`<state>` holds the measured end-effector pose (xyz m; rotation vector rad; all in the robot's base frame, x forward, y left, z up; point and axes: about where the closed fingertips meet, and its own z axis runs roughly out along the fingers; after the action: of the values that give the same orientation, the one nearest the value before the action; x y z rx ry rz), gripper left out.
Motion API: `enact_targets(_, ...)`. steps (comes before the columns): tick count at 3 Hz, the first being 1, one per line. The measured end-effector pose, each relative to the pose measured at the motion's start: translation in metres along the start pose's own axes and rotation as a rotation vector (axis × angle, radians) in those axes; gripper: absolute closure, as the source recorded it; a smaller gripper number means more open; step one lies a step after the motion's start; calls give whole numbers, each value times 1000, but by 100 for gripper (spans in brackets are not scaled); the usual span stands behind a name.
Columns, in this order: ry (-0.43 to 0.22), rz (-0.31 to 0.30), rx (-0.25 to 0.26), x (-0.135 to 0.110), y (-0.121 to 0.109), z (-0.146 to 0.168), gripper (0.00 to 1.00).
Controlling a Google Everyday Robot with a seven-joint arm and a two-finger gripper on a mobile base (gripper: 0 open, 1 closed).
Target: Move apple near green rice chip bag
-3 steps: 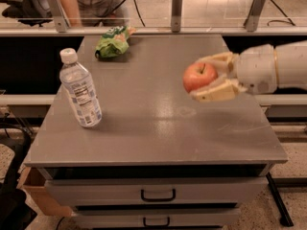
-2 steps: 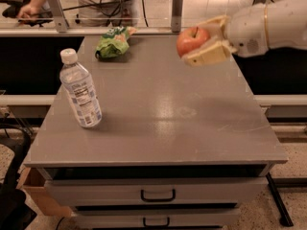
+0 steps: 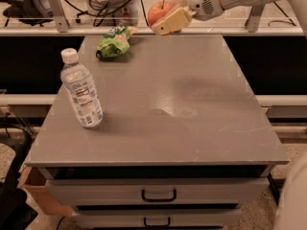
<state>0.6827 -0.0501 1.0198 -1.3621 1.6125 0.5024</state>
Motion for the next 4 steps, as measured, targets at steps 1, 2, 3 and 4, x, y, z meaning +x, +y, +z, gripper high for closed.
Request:
enact_targets(1,-30,-21,-18,-26,-13,27,100)
enact_targets(2,-29,-50,74,-43,-25,16,100)
enact_targets(3,-47,-49,114,-46,-35,22,100)
enact_targets(4,-48,-48,112,-46,-34,23,100)
